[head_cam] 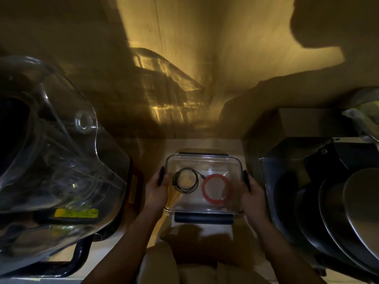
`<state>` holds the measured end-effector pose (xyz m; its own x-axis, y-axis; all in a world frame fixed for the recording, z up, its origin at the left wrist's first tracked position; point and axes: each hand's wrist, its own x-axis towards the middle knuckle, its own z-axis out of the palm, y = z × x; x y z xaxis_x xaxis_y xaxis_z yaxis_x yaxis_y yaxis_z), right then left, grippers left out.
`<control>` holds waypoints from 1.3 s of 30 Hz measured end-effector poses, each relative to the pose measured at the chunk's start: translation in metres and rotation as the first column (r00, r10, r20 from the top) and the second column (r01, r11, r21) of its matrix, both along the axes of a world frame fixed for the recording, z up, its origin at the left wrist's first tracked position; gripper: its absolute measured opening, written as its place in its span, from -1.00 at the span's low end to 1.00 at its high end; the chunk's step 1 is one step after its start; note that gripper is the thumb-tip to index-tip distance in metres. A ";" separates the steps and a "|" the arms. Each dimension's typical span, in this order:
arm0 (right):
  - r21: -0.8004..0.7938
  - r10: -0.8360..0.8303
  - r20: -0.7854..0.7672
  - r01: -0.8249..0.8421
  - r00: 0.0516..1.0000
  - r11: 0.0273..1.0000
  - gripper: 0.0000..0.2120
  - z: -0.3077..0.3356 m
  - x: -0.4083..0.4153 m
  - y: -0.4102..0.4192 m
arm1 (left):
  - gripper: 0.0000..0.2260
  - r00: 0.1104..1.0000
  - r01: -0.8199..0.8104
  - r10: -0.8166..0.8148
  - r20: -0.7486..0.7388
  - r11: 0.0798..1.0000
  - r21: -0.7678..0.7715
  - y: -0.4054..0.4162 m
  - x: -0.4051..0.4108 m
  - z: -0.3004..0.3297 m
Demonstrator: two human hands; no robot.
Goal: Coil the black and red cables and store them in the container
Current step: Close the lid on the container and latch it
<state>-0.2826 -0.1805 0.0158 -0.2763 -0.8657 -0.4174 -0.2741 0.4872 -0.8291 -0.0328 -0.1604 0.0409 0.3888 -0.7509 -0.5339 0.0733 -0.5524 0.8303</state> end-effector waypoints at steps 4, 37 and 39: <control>0.027 -0.026 -0.005 0.026 1.000 0.999 -0.67 -0.005 -0.001 -0.016 | -0.76 1.000 -0.002 0.002 -0.013 0.999 0.044 -0.010 0.002 -0.002; 0.043 0.038 -0.003 -0.038 0.999 0.998 -0.69 -0.019 -0.013 0.006 | -0.72 0.997 0.038 -0.045 0.057 0.992 0.120 0.009 0.014 -0.033; 0.060 0.020 0.020 -0.021 1.000 0.998 -0.75 -0.016 -0.015 0.003 | -0.72 0.992 0.063 -0.075 0.106 0.992 0.114 0.010 0.015 -0.033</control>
